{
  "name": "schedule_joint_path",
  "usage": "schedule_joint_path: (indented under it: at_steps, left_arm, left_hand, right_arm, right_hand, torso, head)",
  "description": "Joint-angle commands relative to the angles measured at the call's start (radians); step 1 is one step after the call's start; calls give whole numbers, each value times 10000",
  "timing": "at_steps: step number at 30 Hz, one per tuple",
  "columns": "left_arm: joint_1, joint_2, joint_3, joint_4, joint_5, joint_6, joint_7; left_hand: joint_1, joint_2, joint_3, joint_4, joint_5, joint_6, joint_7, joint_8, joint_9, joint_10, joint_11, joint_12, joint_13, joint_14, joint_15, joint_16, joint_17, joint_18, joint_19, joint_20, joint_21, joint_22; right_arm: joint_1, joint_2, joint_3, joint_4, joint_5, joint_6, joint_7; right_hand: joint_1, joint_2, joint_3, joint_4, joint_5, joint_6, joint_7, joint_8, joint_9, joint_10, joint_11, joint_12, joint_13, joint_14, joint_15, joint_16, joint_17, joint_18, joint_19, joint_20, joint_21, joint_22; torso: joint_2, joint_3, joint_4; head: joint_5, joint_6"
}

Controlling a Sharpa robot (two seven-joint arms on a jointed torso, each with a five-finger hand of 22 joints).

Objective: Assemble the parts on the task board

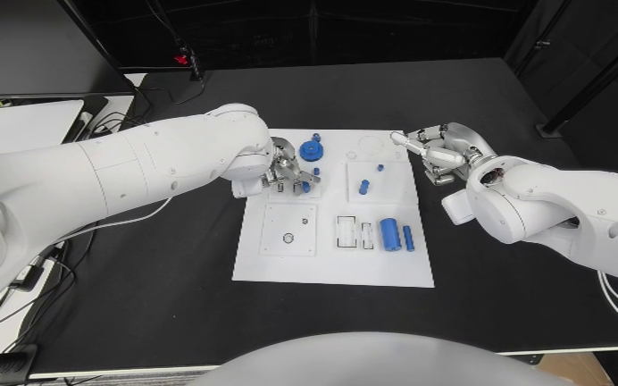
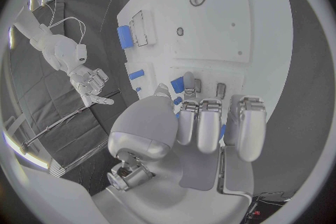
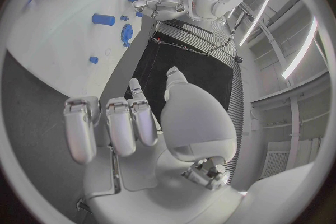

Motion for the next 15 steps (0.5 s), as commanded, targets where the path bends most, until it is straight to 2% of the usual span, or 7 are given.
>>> schedule_joint_path:
  at_steps: [1,13,15]
  left_arm:
    - [8,51,9,-40,10,152,85]
    - [-2,107,10,-126,10,125,139]
    - [-4,115,10,-130,10,148,154]
  left_hand:
    - [318,149,150,6,107,65,-58,-88,68,1063,-104,-36,2574,1046,-54,8,2634,-64,1025,-82,31,2633]
    - [1190,133,1266,2,433,295,-137,-489,484,1063,-171,-36,2574,1046,-130,8,2634,-64,1025,-153,31,2633]
    - [1475,76,1493,-31,594,295,-153,-560,550,1063,-185,-36,2574,1046,-151,8,2634,-64,1025,-166,31,2633]
  right_arm:
    - [9,9,2,10,12,38,19]
    - [6,19,1,-7,12,27,-9]
    - [5,24,1,-11,12,24,-12]
  right_hand:
    - [91,-25,-76,6,14,-88,13,34,-14,1076,67,25,2633,1057,81,25,2631,-150,1021,75,33,2635]
    - [91,-10,-88,17,45,-101,13,50,-15,1076,69,25,2633,1057,81,25,2631,-150,1021,77,33,2635]
    - [90,-5,-92,19,50,-104,13,54,-15,1076,69,25,2633,1057,82,25,2631,-150,1021,77,33,2635]
  torso:
    - [0,-4,-3]
    - [-1,1,0]
    - [-2,-3,-6]
  head:
    - [-18,4]
    - [-34,11]
    - [-36,14]
